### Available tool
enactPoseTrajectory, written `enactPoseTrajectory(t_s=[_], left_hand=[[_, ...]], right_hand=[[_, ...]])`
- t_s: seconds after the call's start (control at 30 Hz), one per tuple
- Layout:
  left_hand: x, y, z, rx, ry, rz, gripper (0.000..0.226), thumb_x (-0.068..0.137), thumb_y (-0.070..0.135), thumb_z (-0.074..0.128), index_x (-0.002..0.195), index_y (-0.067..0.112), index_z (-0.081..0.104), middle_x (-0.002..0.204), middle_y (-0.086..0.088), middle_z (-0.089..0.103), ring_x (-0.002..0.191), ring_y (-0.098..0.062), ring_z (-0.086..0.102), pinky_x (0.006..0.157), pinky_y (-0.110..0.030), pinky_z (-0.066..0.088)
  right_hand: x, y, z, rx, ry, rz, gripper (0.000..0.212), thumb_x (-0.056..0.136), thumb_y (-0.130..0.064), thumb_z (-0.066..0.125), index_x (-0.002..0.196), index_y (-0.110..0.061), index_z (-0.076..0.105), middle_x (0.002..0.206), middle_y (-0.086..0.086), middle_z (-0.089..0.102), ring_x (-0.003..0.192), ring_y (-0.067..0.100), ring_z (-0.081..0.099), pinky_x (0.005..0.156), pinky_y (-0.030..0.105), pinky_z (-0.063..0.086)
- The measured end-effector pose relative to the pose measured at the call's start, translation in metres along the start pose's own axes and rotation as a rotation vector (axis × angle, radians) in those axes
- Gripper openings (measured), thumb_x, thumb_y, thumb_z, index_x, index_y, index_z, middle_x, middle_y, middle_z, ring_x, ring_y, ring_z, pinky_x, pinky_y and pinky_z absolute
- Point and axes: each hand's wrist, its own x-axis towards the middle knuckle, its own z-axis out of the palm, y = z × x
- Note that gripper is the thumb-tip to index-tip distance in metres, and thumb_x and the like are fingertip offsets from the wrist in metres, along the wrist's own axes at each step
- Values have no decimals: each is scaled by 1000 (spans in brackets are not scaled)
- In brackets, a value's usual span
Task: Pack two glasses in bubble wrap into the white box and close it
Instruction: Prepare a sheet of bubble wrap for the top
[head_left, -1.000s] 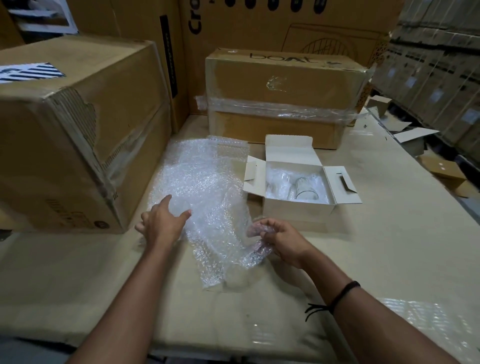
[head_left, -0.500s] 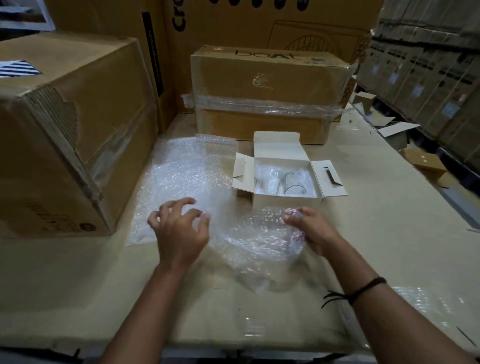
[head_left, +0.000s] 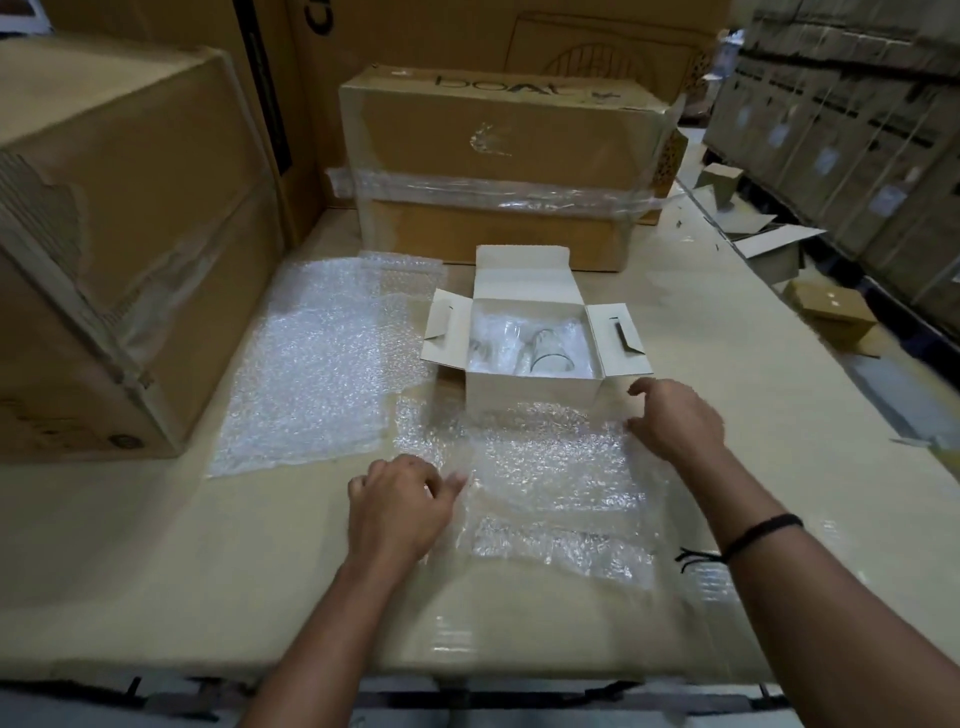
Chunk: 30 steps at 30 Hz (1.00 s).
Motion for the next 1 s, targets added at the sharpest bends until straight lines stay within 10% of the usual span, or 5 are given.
enactPoseTrajectory(t_s=[0.13,0.3,0.43,0.6,1.0], left_hand=[[-5,-9,7,116,18,-146,43,83,58,57,120,36,58,136,8,49,126,-21,39,101,-41,26],[-10,-18,8,170,47,-193,53,87,54,55,136,35,47,146,3,41,131,-24,34,104,-43,24],[-16,-22,4,204,118,-299,61,87,46,60,141,26,43,147,-3,41,132,-27,33,103,-45,24],[-30,-29,6,217,174,-411,49,79,60,62,114,27,65,131,-3,54,118,-30,40,94,-46,27],[-25,19,8,-510,203,-239,29,86,5,64,107,20,51,95,0,60,78,-23,59,66,-28,40]], right_hand=[[-45,-28,12,-8,341,-314,28,87,-37,63,112,-26,69,119,5,63,103,32,58,83,39,43],[-84,-41,64,-82,-204,-529,76,88,-74,15,151,-32,23,162,2,15,149,24,12,118,53,11],[-79,-36,58,-40,-113,-525,92,79,-78,-9,154,-30,15,163,-3,13,150,19,9,120,49,4],[-71,-19,40,34,139,-211,66,87,-60,53,138,-19,46,140,8,49,126,29,46,101,45,36],[-27,26,24,541,14,-38,25,80,-11,77,102,-13,66,104,8,60,83,27,60,64,36,51]])
